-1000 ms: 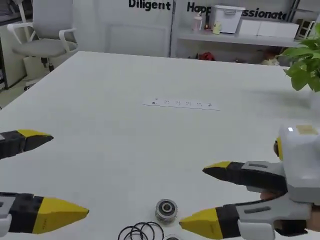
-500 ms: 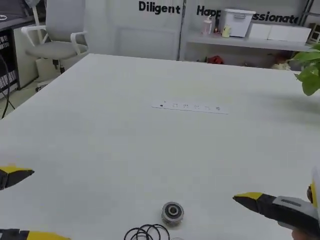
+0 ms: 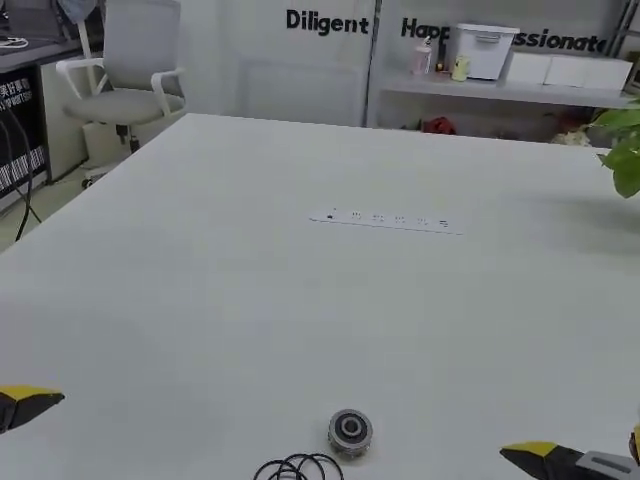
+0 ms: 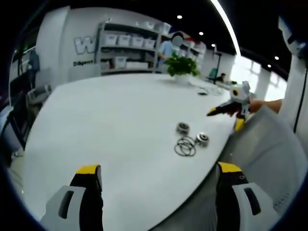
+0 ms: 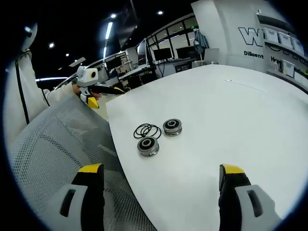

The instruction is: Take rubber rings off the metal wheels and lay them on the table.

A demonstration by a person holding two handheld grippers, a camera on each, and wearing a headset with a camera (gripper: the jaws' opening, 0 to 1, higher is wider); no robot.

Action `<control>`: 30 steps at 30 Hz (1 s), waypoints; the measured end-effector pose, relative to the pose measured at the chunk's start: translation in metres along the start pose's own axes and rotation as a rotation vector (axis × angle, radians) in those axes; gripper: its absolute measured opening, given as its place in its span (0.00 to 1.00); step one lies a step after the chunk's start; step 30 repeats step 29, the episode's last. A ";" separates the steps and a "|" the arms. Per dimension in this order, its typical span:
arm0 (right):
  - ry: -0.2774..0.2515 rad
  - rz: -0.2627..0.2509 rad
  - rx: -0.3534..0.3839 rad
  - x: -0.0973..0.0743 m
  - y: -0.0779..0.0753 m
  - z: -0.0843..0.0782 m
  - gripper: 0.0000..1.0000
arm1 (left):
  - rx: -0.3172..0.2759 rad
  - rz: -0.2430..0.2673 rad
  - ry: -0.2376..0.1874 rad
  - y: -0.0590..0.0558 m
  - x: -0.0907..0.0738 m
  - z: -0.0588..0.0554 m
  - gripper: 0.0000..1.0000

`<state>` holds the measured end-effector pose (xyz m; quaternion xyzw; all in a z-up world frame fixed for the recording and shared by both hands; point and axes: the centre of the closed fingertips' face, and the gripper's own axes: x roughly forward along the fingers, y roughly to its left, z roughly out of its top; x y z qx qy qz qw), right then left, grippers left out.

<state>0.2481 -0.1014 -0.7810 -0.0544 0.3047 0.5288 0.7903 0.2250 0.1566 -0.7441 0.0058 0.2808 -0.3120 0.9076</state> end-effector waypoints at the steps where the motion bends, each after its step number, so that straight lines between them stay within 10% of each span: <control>1: 0.005 -0.001 0.002 0.000 0.000 -0.002 0.96 | -0.001 -0.003 0.002 -0.001 0.000 -0.001 1.00; 30: 0.081 -0.038 0.020 -0.007 0.008 -0.030 0.91 | 0.016 -0.053 0.032 -0.010 0.004 -0.003 0.99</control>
